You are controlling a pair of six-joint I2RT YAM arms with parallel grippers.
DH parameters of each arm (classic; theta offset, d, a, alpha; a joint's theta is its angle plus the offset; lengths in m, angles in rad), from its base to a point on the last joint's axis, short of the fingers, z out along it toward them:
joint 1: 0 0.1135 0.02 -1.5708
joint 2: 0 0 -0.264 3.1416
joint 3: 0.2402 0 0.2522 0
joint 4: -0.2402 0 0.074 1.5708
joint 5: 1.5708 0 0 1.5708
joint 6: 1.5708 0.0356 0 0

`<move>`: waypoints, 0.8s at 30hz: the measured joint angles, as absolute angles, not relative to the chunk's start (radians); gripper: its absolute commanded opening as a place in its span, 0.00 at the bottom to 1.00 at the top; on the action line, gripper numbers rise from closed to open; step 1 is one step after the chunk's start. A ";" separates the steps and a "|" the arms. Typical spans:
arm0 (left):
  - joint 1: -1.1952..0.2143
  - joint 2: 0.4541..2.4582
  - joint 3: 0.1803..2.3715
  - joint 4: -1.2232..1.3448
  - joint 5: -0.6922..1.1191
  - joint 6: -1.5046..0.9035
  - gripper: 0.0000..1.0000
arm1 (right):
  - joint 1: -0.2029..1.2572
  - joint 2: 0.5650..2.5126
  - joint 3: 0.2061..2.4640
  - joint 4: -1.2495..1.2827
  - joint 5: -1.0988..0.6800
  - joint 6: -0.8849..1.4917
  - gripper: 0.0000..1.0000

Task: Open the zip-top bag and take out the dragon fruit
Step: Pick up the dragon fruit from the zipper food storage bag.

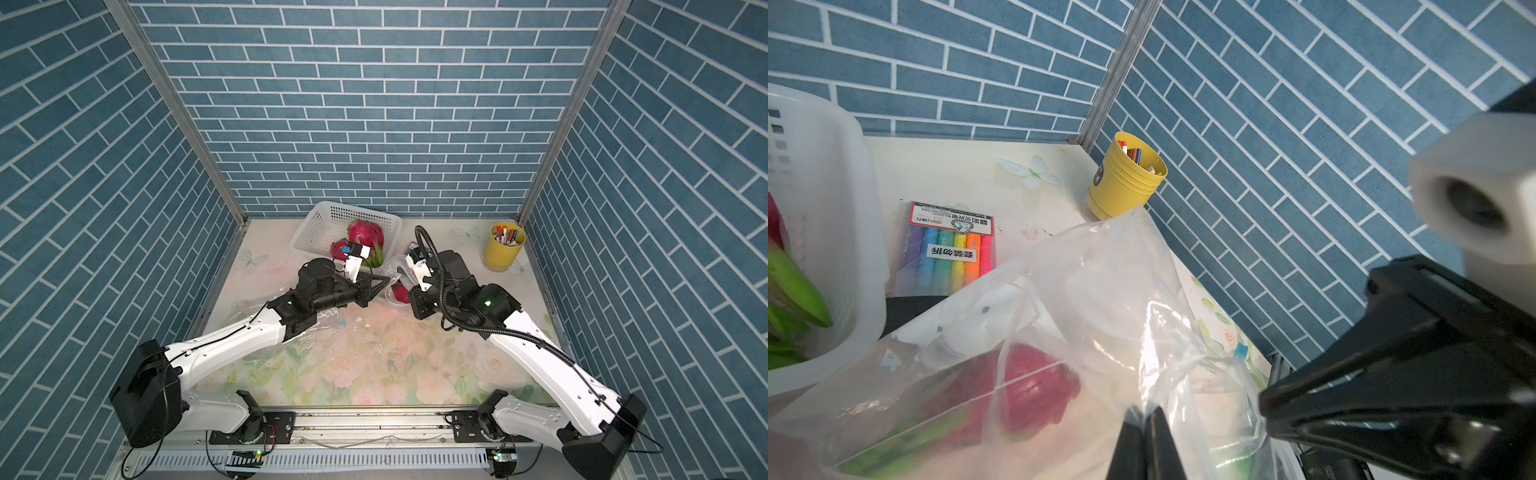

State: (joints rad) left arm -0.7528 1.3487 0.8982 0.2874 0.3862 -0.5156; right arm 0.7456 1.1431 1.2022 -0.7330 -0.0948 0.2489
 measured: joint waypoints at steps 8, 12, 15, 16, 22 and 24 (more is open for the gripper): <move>-0.746 1.285 0.867 0.285 0.383 -0.508 0.00 | 0.745 1.368 1.298 -0.679 -0.172 0.140 0.02; -0.725 1.272 0.853 0.289 0.381 -0.508 0.00 | 0.745 1.457 1.298 -0.656 -0.200 0.103 0.02; -0.709 1.272 0.852 0.289 0.379 -0.508 0.00 | 0.745 1.519 1.306 -0.643 -0.198 0.088 0.01; -0.704 1.272 0.852 0.290 0.379 -0.509 0.00 | 0.745 1.541 1.315 -0.641 -0.193 0.081 0.01; -0.685 1.262 0.826 0.319 0.380 -0.529 0.00 | 0.745 1.629 1.370 -0.615 -0.073 0.043 0.02; -0.679 1.254 0.818 0.327 0.381 -0.535 0.01 | 0.745 1.654 1.382 -0.609 -0.026 0.024 0.01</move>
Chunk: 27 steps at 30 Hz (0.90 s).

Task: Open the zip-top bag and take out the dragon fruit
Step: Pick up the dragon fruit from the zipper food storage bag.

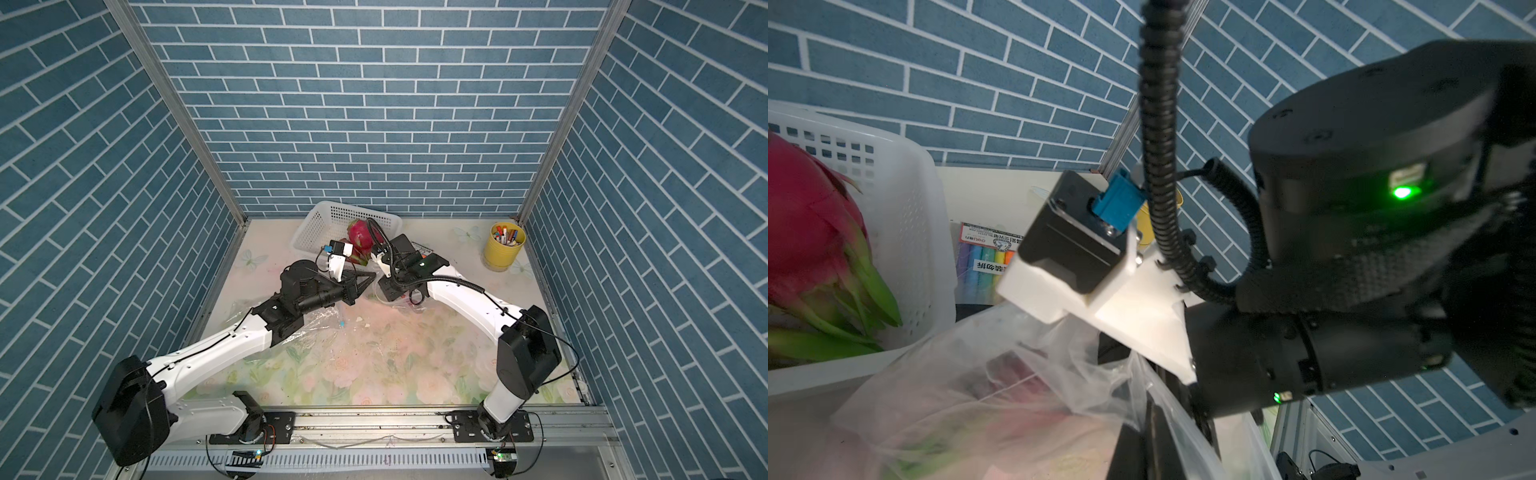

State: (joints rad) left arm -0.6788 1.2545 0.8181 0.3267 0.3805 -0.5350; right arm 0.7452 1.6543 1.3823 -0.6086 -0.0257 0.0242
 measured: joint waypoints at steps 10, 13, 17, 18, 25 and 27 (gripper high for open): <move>-0.611 1.179 0.646 0.406 0.263 -0.619 0.81 | 0.741 1.735 1.386 -0.607 0.071 -0.010 0.04; -0.599 1.171 0.537 0.435 0.221 -0.645 0.81 | 0.731 1.735 1.386 -0.608 0.077 -0.019 0.05; -0.600 1.213 0.450 0.465 0.202 -0.636 0.81 | 0.716 1.735 1.386 -0.611 0.078 -0.024 0.06; -0.599 1.246 0.450 0.471 0.202 -0.624 0.81 | 0.712 1.735 1.386 -0.611 0.077 -0.024 0.06; -0.602 1.541 0.577 0.510 0.258 -0.520 0.81 | 0.689 1.734 1.381 -0.612 0.046 -0.023 0.09; -0.606 1.611 0.620 0.530 0.279 -0.502 0.82 | 0.687 1.732 1.378 -0.612 0.033 -0.023 0.10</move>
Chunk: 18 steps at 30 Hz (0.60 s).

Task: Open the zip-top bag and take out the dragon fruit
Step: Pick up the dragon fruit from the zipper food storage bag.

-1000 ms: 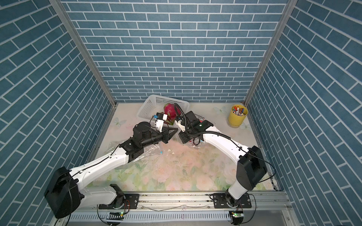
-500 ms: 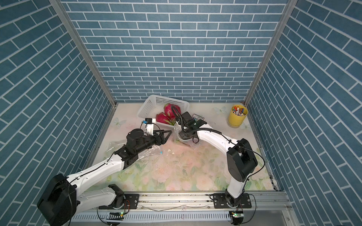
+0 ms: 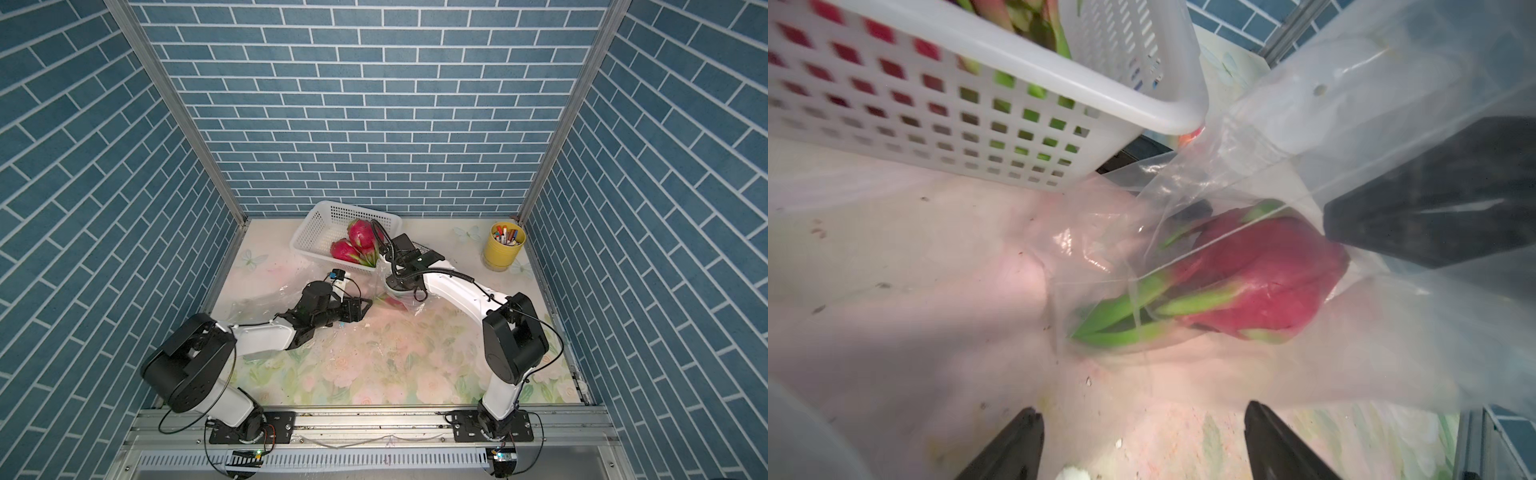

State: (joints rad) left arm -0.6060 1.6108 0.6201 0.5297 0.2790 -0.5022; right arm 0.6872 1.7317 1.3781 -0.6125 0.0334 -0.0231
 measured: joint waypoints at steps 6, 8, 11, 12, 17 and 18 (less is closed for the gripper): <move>-0.617 1.733 0.711 0.560 0.303 -0.476 0.72 | 0.686 1.726 1.375 -0.616 -0.015 -0.024 0.16; -0.617 1.760 0.737 0.567 0.302 -0.468 0.49 | 0.686 1.726 1.375 -0.621 -0.017 -0.025 0.20; -0.617 1.794 0.778 0.574 0.306 -0.471 0.14 | 0.686 1.726 1.375 -0.628 -0.017 -0.027 0.23; -0.617 1.801 0.787 0.576 0.308 -0.471 0.06 | 0.686 1.726 1.375 -0.632 -0.019 -0.027 0.24; -0.617 1.801 0.790 0.568 0.320 -0.475 0.00 | 0.686 1.726 1.376 -0.666 -0.072 -0.032 0.22; -0.617 1.792 0.787 0.561 0.320 -0.474 0.01 | 0.686 1.726 1.377 -0.675 -0.096 -0.032 0.21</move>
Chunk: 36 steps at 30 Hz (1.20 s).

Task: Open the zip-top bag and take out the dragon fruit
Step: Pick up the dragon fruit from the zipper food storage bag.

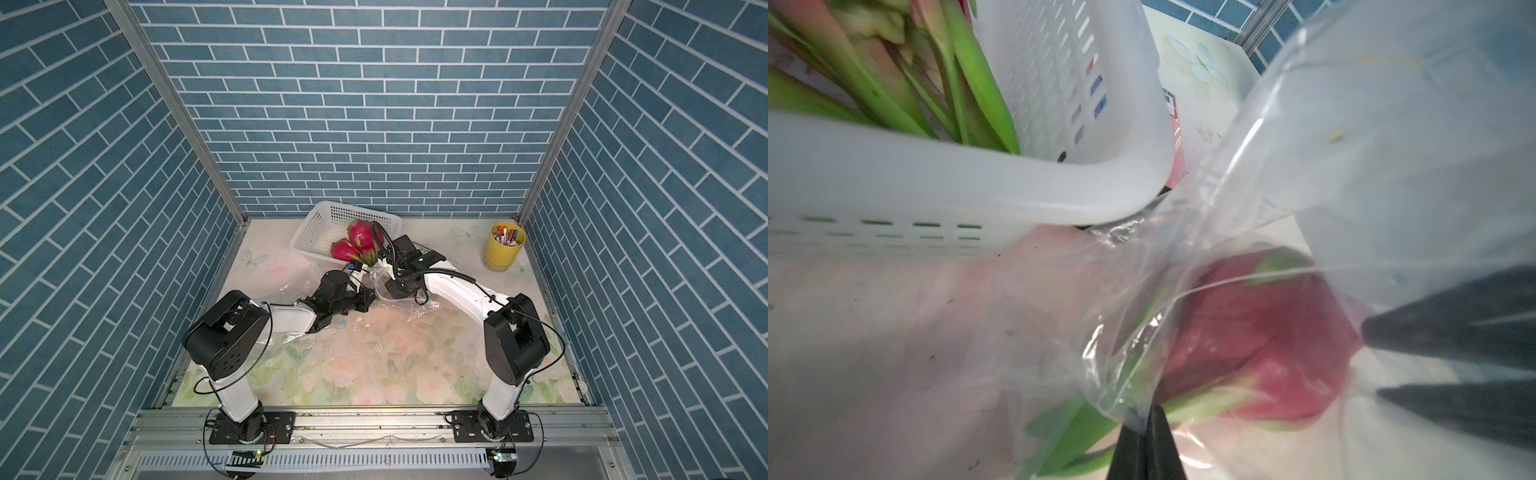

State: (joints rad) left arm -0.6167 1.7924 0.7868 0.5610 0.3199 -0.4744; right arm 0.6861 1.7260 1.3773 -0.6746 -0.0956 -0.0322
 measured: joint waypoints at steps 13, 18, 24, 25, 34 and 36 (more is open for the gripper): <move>-0.616 1.565 0.754 0.473 0.382 -0.486 0.02 | 0.685 1.737 1.420 -0.734 -0.363 -0.012 0.18; -0.619 1.478 0.743 0.432 0.424 -0.492 0.03 | 0.686 1.736 1.418 -0.718 -0.214 0.052 0.40; -0.620 1.409 0.738 0.405 0.440 -0.494 0.03 | 0.686 1.715 1.353 -0.627 -0.086 0.136 0.28; -0.620 1.406 0.738 0.400 0.440 -0.494 0.03 | 0.686 1.715 1.346 -0.616 -0.074 0.145 0.19; -0.620 1.404 0.738 0.364 0.435 -0.481 0.03 | 0.681 1.686 1.304 -0.591 0.035 0.187 0.00; -0.620 1.404 0.738 0.355 0.433 -0.477 0.03 | 0.680 1.674 1.279 -0.592 0.075 0.195 0.00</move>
